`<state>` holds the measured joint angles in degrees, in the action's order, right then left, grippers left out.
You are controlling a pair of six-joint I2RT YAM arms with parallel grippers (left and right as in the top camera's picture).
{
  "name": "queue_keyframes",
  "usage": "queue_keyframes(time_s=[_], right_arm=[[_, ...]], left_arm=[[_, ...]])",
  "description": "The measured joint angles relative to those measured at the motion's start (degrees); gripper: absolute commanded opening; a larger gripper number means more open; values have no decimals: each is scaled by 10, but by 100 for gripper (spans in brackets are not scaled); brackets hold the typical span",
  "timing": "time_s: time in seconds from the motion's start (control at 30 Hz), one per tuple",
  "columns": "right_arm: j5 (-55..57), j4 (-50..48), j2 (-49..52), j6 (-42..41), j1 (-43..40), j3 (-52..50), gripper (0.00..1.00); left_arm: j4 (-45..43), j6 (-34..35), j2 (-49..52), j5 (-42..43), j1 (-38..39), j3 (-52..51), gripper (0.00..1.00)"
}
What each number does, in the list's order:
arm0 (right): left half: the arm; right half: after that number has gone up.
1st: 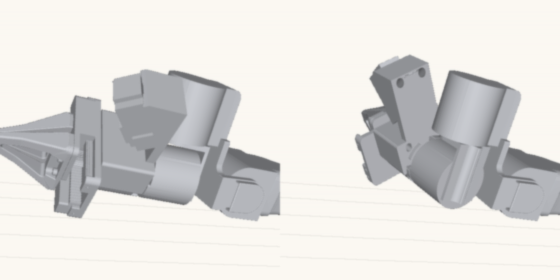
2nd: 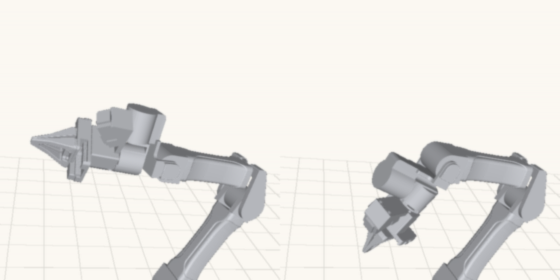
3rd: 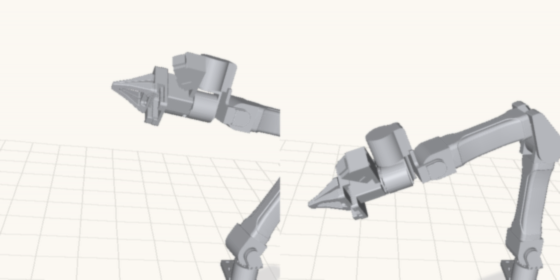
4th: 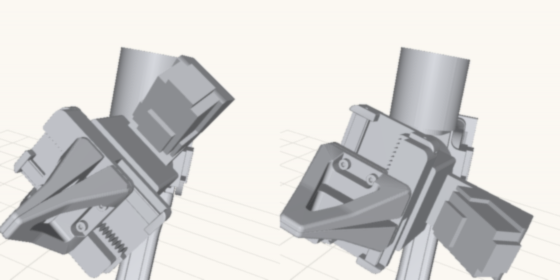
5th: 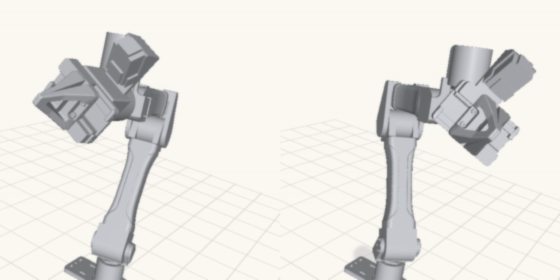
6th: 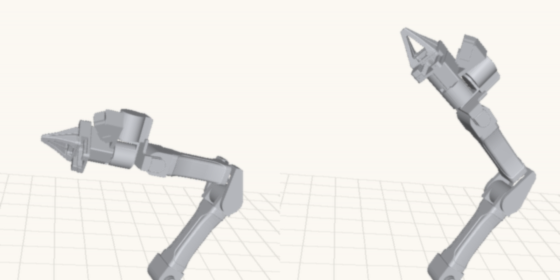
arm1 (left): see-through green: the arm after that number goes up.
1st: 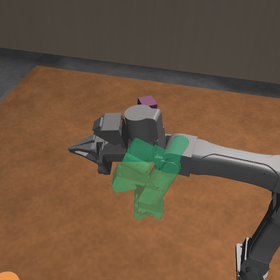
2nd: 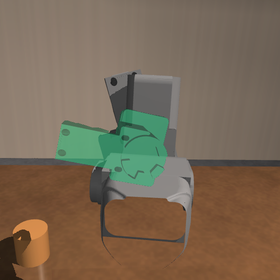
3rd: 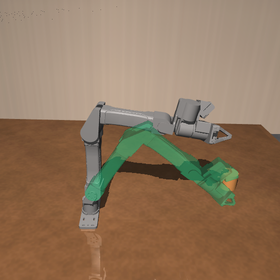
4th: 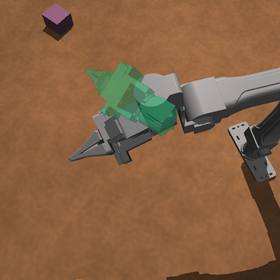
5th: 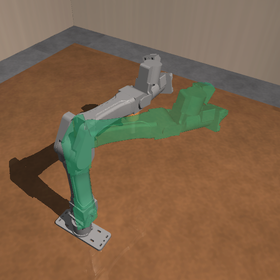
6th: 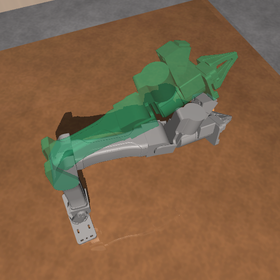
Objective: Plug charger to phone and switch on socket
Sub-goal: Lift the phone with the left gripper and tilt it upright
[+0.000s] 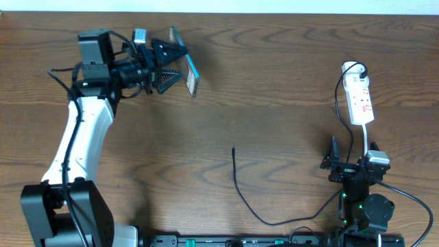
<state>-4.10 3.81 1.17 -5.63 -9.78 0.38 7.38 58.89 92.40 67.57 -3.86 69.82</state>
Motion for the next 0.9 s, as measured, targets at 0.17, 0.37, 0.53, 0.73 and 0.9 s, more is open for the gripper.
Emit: queue_keyframes(time_s=[0.17,0.37,0.53,0.73,0.9], right_arm=[[0,0,0,0,0,0,99],[0,0,0,0,0,0,99],[0,0,0,0,0,0,99],[0,0,0,0,0,0,99],[0,0,0,0,0,0,99]], left_arm=[[-44,97,0,23,-5,0,7],[-109,224,0,68,-9,0,7],[-119,315,0,103,-30,0,7],[-120,355,0,107,-44,0,7],[-120,363,0,107,-43,0,7]])
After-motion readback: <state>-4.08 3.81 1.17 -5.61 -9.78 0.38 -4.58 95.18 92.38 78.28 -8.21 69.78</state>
